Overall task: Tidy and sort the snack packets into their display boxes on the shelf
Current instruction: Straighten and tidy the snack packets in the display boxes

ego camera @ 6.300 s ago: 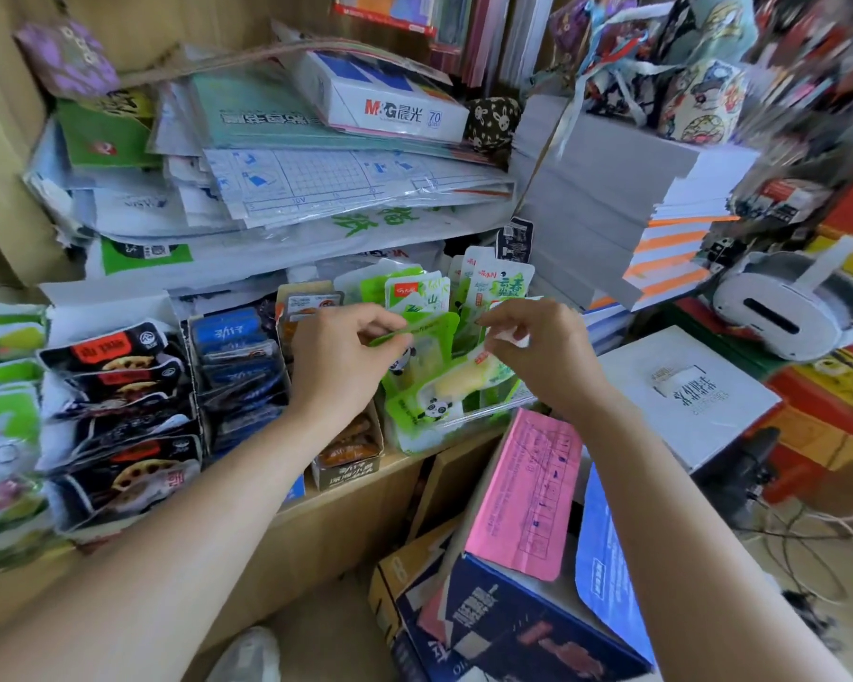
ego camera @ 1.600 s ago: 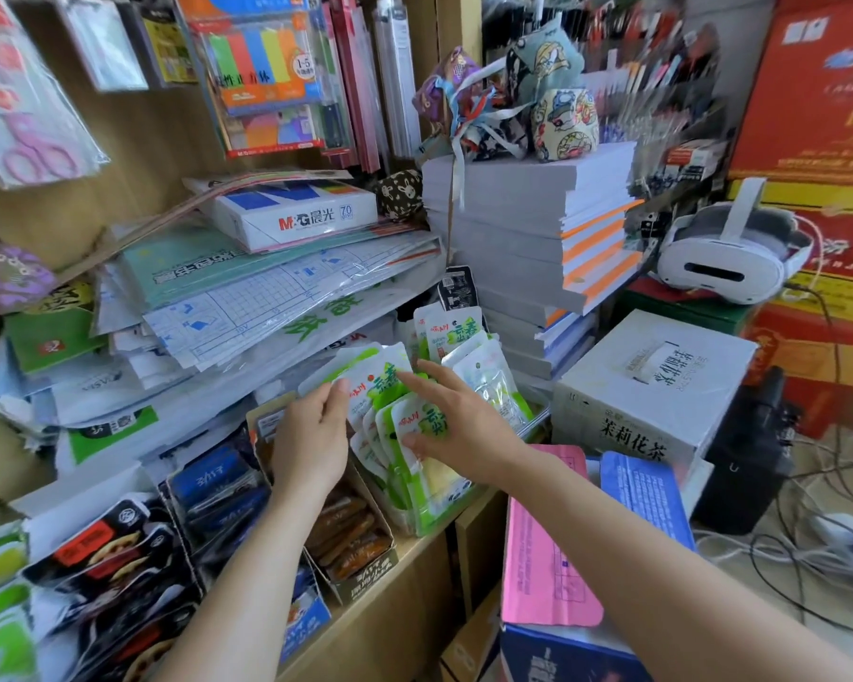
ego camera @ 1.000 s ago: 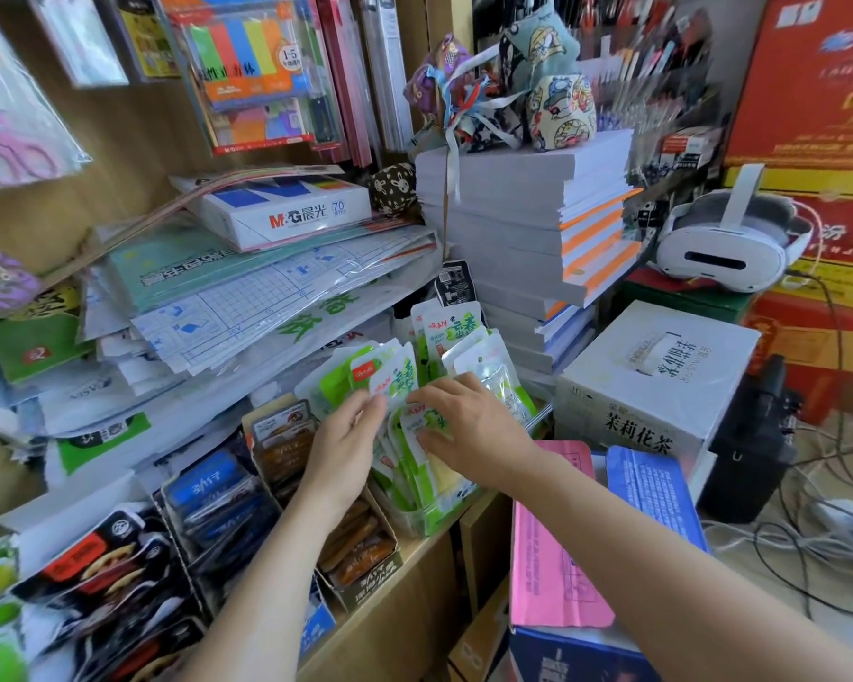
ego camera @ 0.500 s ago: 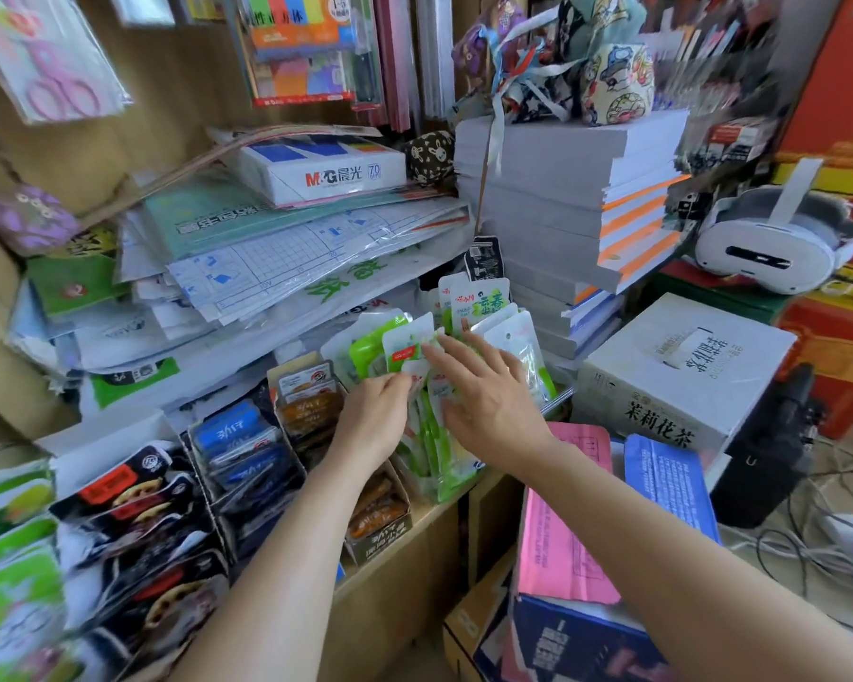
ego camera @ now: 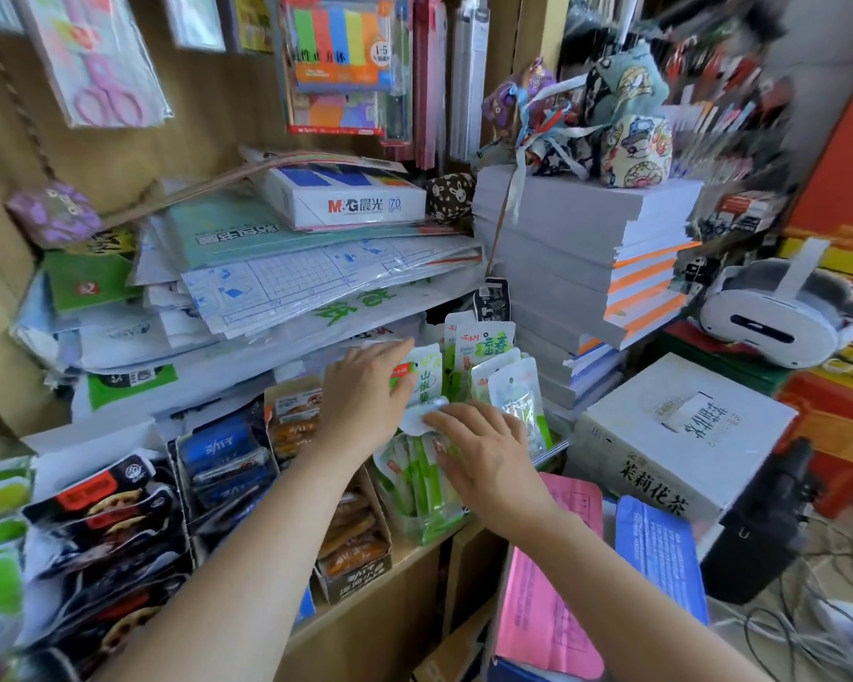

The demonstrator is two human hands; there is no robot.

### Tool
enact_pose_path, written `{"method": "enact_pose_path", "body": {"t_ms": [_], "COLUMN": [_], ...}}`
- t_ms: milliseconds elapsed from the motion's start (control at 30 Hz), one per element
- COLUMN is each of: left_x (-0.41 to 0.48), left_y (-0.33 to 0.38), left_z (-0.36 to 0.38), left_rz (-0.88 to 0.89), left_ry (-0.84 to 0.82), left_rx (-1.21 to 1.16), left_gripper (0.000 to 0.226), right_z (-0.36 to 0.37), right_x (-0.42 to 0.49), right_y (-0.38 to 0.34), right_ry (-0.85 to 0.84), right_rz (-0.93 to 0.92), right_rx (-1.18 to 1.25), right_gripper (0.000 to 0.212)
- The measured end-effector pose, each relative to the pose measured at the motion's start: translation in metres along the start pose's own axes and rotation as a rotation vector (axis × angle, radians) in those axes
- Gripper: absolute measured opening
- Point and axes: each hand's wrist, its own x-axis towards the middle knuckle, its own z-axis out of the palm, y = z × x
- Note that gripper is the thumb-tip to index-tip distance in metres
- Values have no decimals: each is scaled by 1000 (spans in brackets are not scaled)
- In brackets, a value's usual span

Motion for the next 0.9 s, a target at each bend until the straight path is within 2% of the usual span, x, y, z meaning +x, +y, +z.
{"method": "enact_pose_path", "body": {"t_ms": [167,300,400,467,567,667,733,800,900], "left_x": [6,-11,-19,-20,-16,-5,6,19,36], "left_y": [-2,-21,-30,-26,-12,8,31,56,88], "left_z": [-18,-39,-47,-49,-52,-53,-50,-45,-29], "left_rz": [-37,-147,-205,-200,-167,-117,1,116,137], "left_ry": [-3,28,-87,-165,-190,-63,-21,-67,-236], "left_rx": [-7,-28,16,97,211,208,158,102,153], "left_gripper": [20,11,17,19,15,19,21,21,33], "right_z": [2,1,1,-2,-10,-18,-24,-31,-40], "right_x": [1,2,4,5,5,4,6,13,26], "right_y": [-1,-6,-14,-15,-12,-6,6,25,53], "right_ry": [19,27,-8,-39,-52,36,68,57,-29], "right_rz": [-6,-27,-49,-58,-35,46,151,206,252], "right_rx": [-1,10,8,31,139,175,176,102,52], "right_gripper": [38,47,55,69,82,80,78,78,85]}}
